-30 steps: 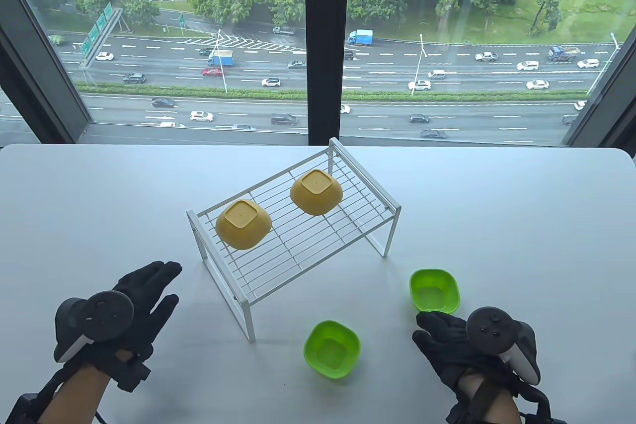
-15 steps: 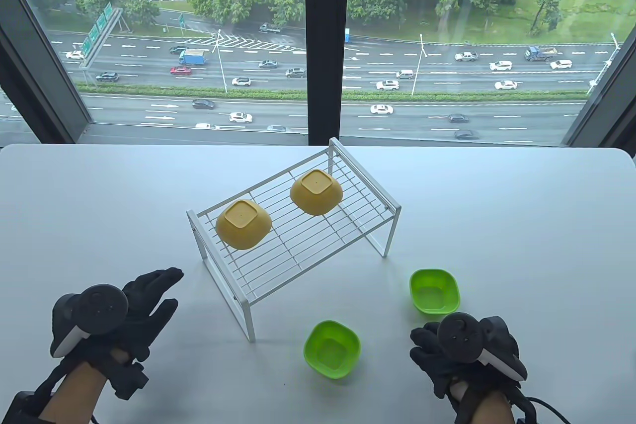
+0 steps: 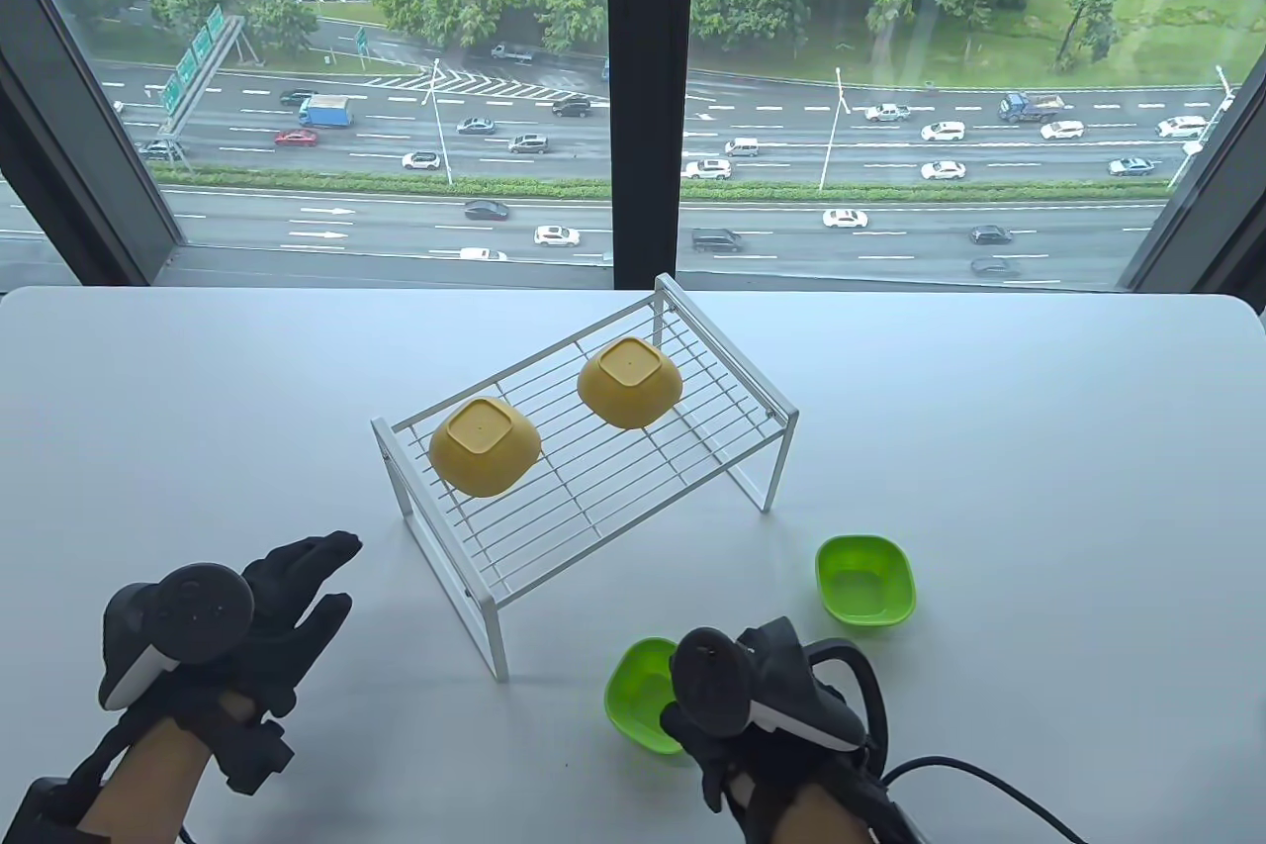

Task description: Flip small dish upside down onto kitchen shelf

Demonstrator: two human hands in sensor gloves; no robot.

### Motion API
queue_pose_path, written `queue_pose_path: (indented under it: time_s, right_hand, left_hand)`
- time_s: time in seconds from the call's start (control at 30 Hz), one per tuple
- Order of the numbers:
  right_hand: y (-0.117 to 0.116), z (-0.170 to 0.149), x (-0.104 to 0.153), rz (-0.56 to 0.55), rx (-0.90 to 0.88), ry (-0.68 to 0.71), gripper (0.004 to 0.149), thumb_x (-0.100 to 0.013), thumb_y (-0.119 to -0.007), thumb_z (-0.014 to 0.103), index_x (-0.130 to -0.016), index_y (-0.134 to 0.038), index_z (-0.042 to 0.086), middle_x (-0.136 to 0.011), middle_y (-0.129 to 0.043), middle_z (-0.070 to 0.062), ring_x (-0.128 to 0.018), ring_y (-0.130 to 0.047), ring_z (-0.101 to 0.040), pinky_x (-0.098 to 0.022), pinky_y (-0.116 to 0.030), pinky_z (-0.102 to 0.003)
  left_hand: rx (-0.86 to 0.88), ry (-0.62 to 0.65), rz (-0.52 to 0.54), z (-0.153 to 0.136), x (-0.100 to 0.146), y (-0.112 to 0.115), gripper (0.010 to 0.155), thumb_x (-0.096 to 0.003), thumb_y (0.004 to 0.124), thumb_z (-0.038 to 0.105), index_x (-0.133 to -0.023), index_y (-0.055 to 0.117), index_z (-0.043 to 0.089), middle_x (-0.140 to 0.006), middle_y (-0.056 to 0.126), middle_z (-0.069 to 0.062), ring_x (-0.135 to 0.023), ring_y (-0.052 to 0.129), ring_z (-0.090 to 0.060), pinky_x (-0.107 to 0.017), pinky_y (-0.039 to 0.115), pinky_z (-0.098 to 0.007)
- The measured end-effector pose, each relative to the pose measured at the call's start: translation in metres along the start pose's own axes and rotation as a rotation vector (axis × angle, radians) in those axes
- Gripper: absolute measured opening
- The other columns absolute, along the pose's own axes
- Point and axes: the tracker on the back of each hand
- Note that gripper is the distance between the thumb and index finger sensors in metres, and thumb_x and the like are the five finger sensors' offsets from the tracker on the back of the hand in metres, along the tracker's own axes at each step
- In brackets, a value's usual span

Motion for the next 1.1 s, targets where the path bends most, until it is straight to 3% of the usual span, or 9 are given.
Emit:
queue_pose_path:
  time_s: [0.07, 0.23, 0.3, 0.77, 0.9, 1.03, 1.1]
  right_hand:
    - [-0.009, 0.007, -0.005, 0.044, 0.008, -0.014, 0.063, -0.049, -0.078, 0.054, -0.099, -0.074, 0.017, -0.104, -0.077, -0.017, -0.089, -0.071, -0.042, -0.068, -0.055, -0.061]
    - [-0.035, 0.01, -0.022, -0.019, 0.024, 0.037, 0.071, -0.045, -0.08, 0.06, -0.102, -0.07, 0.019, -0.107, -0.073, -0.016, -0.092, -0.068, -0.042, -0.069, -0.054, -0.062]
    - [-0.045, 0.009, -0.026, 0.029, 0.044, 0.041, 0.072, -0.044, -0.081, 0.059, -0.102, -0.07, 0.019, -0.108, -0.071, -0.016, -0.093, -0.066, -0.042, -0.07, -0.052, -0.062]
    - [-0.07, 0.0, -0.04, 0.145, 0.116, 0.019, 0.065, -0.045, -0.085, 0.049, -0.1, -0.07, 0.018, -0.107, -0.07, -0.015, -0.094, -0.062, -0.041, -0.071, -0.051, -0.061]
    - [-0.07, -0.001, -0.043, 0.107, 0.118, 0.017, 0.063, -0.045, -0.087, 0.047, -0.098, -0.073, 0.017, -0.105, -0.073, -0.014, -0.093, -0.064, -0.04, -0.07, -0.052, -0.06]
    - [-0.067, 0.0, -0.042, 0.066, 0.136, 0.044, 0.047, -0.045, -0.088, 0.042, -0.087, -0.084, 0.022, -0.096, -0.086, -0.009, -0.091, -0.071, -0.038, -0.071, -0.054, -0.061]
    - [-0.067, 0.001, -0.041, 0.076, 0.12, 0.048, 0.047, -0.045, -0.088, 0.041, -0.087, -0.084, 0.022, -0.096, -0.087, -0.01, -0.091, -0.073, -0.037, -0.071, -0.054, -0.061]
  left_hand:
    - [0.001, -0.002, -0.009, 0.0, 0.001, 0.0, 0.067, -0.0477, 0.059, 0.055, -0.11, 0.054, 0.031, -0.115, 0.058, -0.011, -0.1, 0.067, -0.039, -0.075, 0.054, -0.069]
    - [-0.001, -0.001, -0.019, 0.001, 0.0, 0.002, 0.067, -0.0476, 0.059, 0.055, -0.11, 0.054, 0.031, -0.115, 0.058, -0.01, -0.1, 0.068, -0.039, -0.075, 0.054, -0.069]
    - [0.0, -0.006, -0.027, 0.0, 0.0, 0.003, 0.067, -0.0476, 0.059, 0.055, -0.11, 0.054, 0.031, -0.115, 0.058, -0.011, -0.1, 0.068, -0.039, -0.075, 0.054, -0.069]
    - [-0.005, -0.018, -0.049, 0.0, 0.0, 0.006, 0.067, -0.0476, 0.059, 0.055, -0.11, 0.054, 0.031, -0.115, 0.059, -0.011, -0.1, 0.067, -0.039, -0.075, 0.054, -0.069]
    - [-0.008, -0.019, -0.052, 0.0, 0.0, 0.006, 0.067, -0.0475, 0.059, 0.055, -0.11, 0.054, 0.031, -0.115, 0.058, -0.01, -0.1, 0.067, -0.039, -0.075, 0.054, -0.069]
    - [-0.008, -0.022, -0.062, 0.0, 0.001, 0.007, 0.066, -0.0475, 0.059, 0.055, -0.109, 0.054, 0.031, -0.115, 0.058, -0.01, -0.1, 0.067, -0.039, -0.075, 0.054, -0.069]
    - [-0.007, -0.024, -0.063, -0.001, 0.001, 0.007, 0.067, -0.0475, 0.059, 0.055, -0.109, 0.054, 0.031, -0.115, 0.059, -0.01, -0.1, 0.068, -0.039, -0.075, 0.054, -0.069]
Point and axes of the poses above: the tracker on the back of each hand, its own z axis roughly to the thumb side, its own x axis roughly from the fingertips to the wrist, y = z × x
